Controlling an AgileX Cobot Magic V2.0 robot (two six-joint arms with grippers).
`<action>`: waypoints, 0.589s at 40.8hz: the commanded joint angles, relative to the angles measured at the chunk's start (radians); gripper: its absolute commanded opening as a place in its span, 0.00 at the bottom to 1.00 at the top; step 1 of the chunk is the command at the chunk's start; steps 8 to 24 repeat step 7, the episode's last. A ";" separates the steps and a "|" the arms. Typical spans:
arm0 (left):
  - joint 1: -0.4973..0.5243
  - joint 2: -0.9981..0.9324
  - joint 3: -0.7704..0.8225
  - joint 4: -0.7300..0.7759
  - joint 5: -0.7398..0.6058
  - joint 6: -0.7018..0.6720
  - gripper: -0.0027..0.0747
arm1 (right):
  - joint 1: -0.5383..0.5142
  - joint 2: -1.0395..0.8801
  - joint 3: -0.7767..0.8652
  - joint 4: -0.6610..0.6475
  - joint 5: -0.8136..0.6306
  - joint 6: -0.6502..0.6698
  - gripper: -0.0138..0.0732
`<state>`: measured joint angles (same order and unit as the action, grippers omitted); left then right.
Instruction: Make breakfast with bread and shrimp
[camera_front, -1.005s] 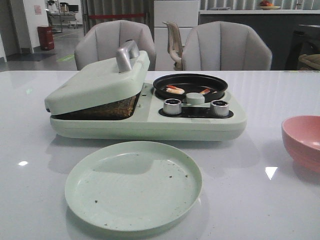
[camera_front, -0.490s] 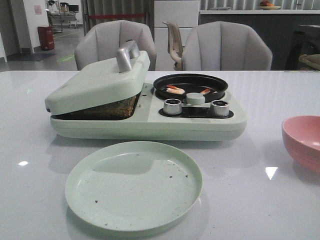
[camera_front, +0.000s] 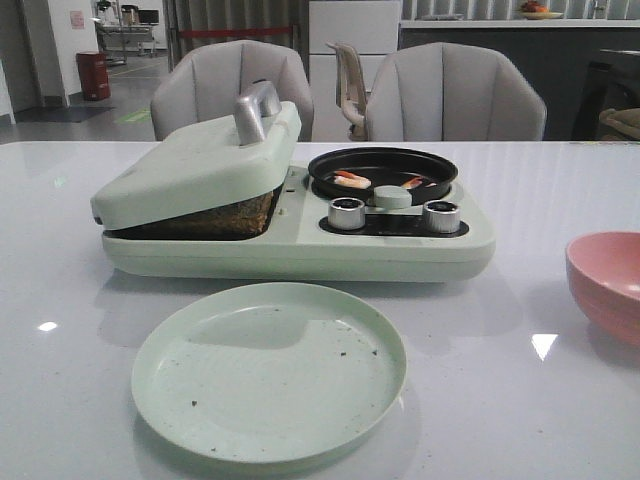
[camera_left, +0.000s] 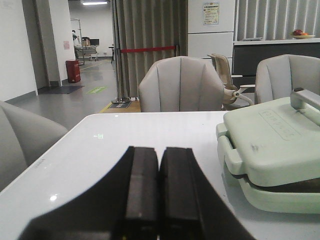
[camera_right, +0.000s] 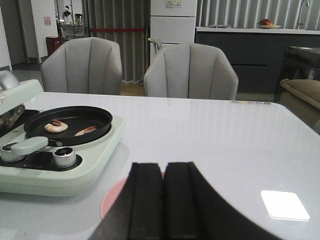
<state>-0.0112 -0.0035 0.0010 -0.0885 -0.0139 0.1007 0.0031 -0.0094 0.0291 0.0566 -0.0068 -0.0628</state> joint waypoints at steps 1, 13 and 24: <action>0.001 -0.020 0.007 -0.009 -0.090 -0.005 0.16 | 0.000 -0.023 -0.019 0.003 -0.097 -0.004 0.20; 0.001 -0.020 0.007 -0.009 -0.090 -0.005 0.16 | 0.000 -0.023 -0.019 0.003 -0.097 -0.004 0.20; 0.001 -0.020 0.007 -0.009 -0.090 -0.005 0.16 | 0.000 -0.023 -0.019 0.003 -0.097 -0.004 0.20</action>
